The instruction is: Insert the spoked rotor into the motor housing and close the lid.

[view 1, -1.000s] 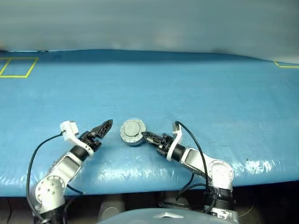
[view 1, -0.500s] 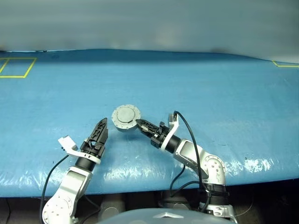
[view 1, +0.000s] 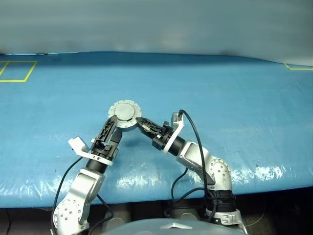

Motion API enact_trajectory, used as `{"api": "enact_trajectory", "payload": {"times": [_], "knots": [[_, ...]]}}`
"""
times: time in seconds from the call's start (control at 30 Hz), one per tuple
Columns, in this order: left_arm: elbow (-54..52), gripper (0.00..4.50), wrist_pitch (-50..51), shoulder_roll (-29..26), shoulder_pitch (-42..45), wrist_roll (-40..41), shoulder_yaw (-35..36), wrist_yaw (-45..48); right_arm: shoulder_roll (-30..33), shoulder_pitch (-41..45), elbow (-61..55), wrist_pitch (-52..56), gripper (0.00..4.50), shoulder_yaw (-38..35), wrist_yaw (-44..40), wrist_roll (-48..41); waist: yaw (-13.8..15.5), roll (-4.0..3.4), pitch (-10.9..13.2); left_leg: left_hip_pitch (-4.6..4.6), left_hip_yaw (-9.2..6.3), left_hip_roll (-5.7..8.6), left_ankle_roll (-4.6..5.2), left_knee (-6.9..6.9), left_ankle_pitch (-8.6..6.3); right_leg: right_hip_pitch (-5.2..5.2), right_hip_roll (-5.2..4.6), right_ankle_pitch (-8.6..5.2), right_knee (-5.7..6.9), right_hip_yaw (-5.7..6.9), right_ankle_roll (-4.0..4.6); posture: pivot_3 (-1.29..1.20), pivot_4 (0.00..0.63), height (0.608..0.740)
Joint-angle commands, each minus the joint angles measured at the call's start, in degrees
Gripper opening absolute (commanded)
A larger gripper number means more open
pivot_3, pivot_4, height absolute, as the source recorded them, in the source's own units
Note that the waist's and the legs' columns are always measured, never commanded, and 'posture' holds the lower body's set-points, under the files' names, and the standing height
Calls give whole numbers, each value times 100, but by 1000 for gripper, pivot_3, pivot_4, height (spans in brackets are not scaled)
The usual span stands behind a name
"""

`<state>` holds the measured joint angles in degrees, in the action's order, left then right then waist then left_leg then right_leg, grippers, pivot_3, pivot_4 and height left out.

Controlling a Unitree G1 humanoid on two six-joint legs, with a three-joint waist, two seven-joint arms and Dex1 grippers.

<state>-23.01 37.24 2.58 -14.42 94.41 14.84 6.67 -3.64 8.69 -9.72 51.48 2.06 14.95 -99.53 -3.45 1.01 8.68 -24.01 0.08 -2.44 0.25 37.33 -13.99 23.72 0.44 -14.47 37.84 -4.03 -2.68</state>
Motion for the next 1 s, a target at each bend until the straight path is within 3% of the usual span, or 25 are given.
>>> {"api": "enact_trajectory", "payload": {"times": [0.03, 0.33, 0.57, 0.67, 0.9, 1.0], "knots": [[-201, 4500, -40, -79, -75, 185, -72, 148, -1, 80, -370, -50, 1156, 68, -160, -264, 1, 0, 0, 0, 0, 0, 0, 0, 0, 0, 0, 0, 0, 0, 0, 0, 150, 740], [-31, 4500, -147, -163, 88, 353, -255, -172, 256, 36, -332, 87, 1156, 246, -214, -335, 7, 0, 0, 0, -1, 3, 0, 8, 0, -4, -1, 1, 1, -1, -1, 0, 150, 740], [32, 2374, -170, -230, 117, 390, -309, -321, 362, -23, -341, 24, 1156, 249, -266, -315, 5, 0, 0, 0, -2, 4, 0, 9, 0, -3, 2, 1, 4, 0, -2, 0, 150, 740], [54, 2375, -171, -268, 122, 369, -312, -362, 415, -23, -361, 22, 1155, 259, -333, -256, 6, 0, 0, 0, -1, 5, 0, 11, 0, -4, 1, 2, 4, 0, -3, 0, 150, 740], [77, 2375, -396, -274, 249, 182, -260, -538, 740, 38, -643, -106, 1155, 444, -1148, 1171, 19, 0, 0, 1, -1, 6, 0, 15, 0, -6, 1, 3, 6, 0, -5, 0, 150, 740], [143, 2375, -532, -307, 451, 91, -169, -628, 1348, 121, -1014, -221, 2226, 898, -1874, 2464, 24, -1, -1, 2, 0, 7, 0, 18, 0, -6, 1, 3, 8, -2, -7, 0, 150, 740]]}}
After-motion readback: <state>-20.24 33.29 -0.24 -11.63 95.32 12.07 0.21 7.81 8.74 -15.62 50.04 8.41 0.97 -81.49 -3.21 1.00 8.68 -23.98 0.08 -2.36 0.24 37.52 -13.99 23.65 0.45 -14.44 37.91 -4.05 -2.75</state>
